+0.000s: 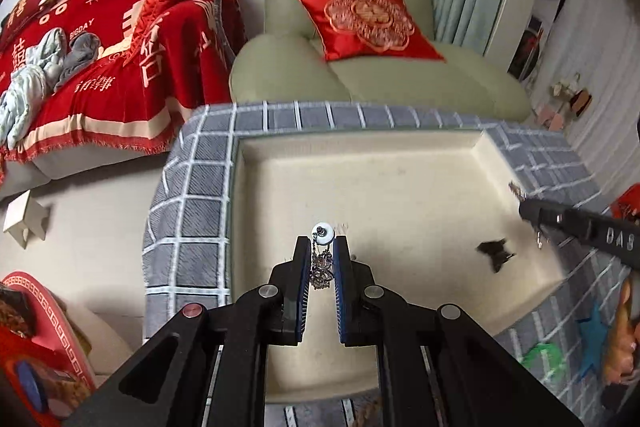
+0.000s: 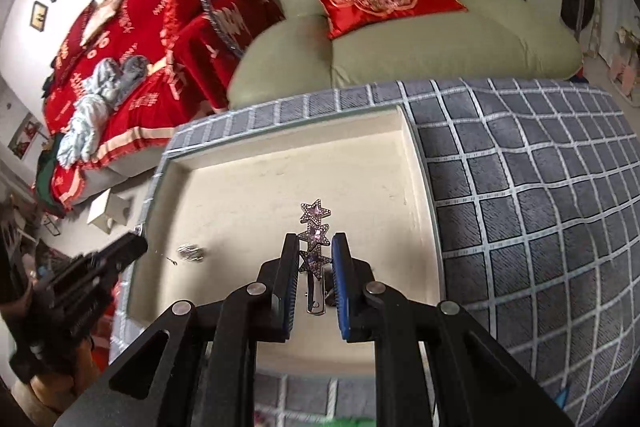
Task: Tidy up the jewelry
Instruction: 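Carry both pendants into the white tray and open both grippers to drop them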
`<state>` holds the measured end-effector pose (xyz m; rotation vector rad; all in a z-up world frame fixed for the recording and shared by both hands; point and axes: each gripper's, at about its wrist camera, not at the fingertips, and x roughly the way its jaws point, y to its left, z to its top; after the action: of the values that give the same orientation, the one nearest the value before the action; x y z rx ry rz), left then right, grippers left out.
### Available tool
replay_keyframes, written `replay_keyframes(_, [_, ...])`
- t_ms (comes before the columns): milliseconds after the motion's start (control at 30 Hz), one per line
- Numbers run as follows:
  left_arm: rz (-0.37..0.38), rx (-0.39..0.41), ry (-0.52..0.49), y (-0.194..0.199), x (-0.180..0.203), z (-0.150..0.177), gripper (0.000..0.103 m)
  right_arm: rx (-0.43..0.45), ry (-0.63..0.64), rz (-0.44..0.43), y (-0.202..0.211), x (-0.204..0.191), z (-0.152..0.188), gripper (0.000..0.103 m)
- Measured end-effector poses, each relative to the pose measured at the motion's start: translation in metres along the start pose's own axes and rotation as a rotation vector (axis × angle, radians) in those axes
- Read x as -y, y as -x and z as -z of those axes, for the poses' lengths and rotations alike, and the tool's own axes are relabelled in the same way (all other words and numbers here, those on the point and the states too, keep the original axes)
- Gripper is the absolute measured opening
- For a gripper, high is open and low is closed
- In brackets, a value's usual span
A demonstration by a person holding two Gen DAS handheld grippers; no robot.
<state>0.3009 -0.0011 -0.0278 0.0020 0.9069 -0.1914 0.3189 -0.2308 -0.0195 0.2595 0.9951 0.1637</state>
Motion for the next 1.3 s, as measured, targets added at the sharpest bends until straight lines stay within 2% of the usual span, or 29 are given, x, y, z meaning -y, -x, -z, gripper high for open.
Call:
replay_keyframes(300, [-0.032, -0.064, -0.051, -0.029, 0.014, 0.017, 0.027, -0.024, -0.018, 0.063, -0.039, 0.017, 0.002, 0.018])
replay_keyframes(400, [-0.037, -0.077, -0.058, -0.033, 0.016, 0.019, 0.027, -0.023, 0.017, 0.08, -0.042, 0.013, 0.003, 0.018])
replay_keyframes(633, [-0.08, -0.071, -0.101, -0.031, 0.024, 0.023, 0.027, -0.039, 0.005, 0.056, -0.043, 0.012, 0.003, 0.021])
replay_keyframes(667, [-0.088, -0.071, -0.098, -0.031, 0.024, 0.023, 0.027, -0.042, -0.002, 0.048, -0.042, 0.012, 0.003, 0.025])
replay_keyframes(733, [-0.088, -0.071, -0.089, -0.029, 0.022, 0.024, 0.027, -0.022, -0.009, 0.019, -0.033, 0.012, 0.003, 0.042])
replay_keyframes(767, [-0.086, -0.067, -0.086, -0.027, 0.023, 0.024, 0.028, -0.011, -0.01, 0.015, -0.029, 0.012, 0.003, 0.063])
replay_keyframes(800, [-0.086, -0.063, -0.085, -0.026, 0.022, 0.024, 0.028, 0.006, -0.014, 0.008, -0.022, 0.011, 0.004, 0.076])
replay_keyframes(900, [-0.094, -0.047, -0.088, -0.022, 0.023, 0.024, 0.028, 0.033, -0.037, -0.028, -0.004, 0.011, 0.008, 0.078])
replay_keyframes(933, [-0.096, -0.047, -0.09, -0.021, 0.023, 0.024, 0.036, 0.036, -0.046, -0.039, 0.001, 0.011, 0.011, 0.078])
replay_keyframes(967, [-0.099, -0.049, -0.091, -0.02, 0.024, 0.023, 0.051, 0.039, -0.054, -0.046, 0.007, 0.011, 0.014, 0.078])
replay_keyframes(1000, [-0.106, -0.044, -0.087, -0.018, 0.024, 0.023, 0.088, 0.044, -0.057, -0.054, 0.013, 0.012, 0.017, 0.079])
replay_keyframes(1033, [-0.113, -0.026, -0.08, -0.014, 0.023, 0.024, 0.098, 0.047, -0.057, -0.059, 0.018, 0.012, 0.021, 0.079])
replay_keyframes(1233, [-0.118, 0.0, -0.086, 0.002, 0.021, 0.023, 0.099, 0.049, -0.088, -0.101, 0.042, 0.017, 0.047, 0.083])
replay_keyframes(1300, [-0.117, 0.019, -0.082, 0.013, 0.02, 0.026, 0.098, 0.05, -0.104, -0.115, 0.05, 0.021, 0.057, 0.087])
